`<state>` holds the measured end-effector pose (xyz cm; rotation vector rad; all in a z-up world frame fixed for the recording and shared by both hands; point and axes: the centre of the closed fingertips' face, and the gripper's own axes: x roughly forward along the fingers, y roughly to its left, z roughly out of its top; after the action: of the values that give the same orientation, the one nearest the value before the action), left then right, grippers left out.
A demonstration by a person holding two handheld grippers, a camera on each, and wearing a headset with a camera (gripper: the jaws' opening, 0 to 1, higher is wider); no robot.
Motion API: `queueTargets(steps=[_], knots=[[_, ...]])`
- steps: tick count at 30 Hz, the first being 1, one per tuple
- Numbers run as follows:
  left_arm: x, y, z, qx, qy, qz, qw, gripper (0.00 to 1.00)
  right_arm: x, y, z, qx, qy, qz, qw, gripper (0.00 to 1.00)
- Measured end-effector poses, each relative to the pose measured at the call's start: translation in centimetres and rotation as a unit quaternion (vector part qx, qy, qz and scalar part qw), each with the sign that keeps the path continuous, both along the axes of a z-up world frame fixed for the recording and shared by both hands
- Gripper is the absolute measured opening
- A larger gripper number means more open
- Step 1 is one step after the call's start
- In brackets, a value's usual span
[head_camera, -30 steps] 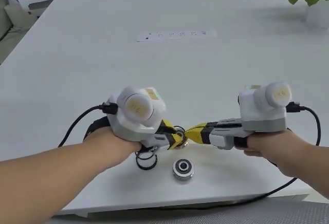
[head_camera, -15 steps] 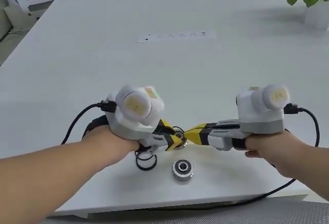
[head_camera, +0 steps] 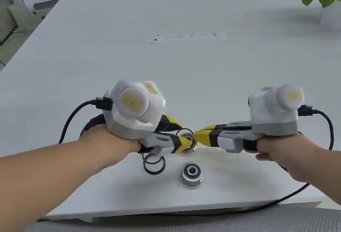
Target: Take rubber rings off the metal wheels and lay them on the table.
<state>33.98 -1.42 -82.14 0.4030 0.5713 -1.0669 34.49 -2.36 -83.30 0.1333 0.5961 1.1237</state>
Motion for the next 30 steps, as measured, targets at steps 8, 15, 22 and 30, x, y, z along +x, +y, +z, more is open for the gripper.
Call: queueTargets(steps=[8, 15, 22, 30], knots=[[-0.7, 0.9, 0.8, -0.006, -0.001, 0.0, 1.0, 0.32, -0.2, 0.2, 0.5, 0.007, 0.001, 0.004, 1.0, 0.0], [-1.1, 1.6, 1.8, -0.021, -0.003, 0.005, 0.9998, 0.38, -0.2, 0.5, 1.1, 0.012, -0.002, 0.009, 0.9999, 0.0], [-1.7, 2.5, 2.3, -0.027, -0.006, 0.006, 0.9996, 0.43, -0.3, 1.2, 1.8, 0.02, 0.001, 0.015, 0.9997, 0.0], [-1.7, 4.6, 2.7, -0.027, -0.011, 0.021, 0.9994, 0.5, -0.6, 2.7, 2.2, 0.024, 0.003, 0.033, 0.9992, 0.0]])
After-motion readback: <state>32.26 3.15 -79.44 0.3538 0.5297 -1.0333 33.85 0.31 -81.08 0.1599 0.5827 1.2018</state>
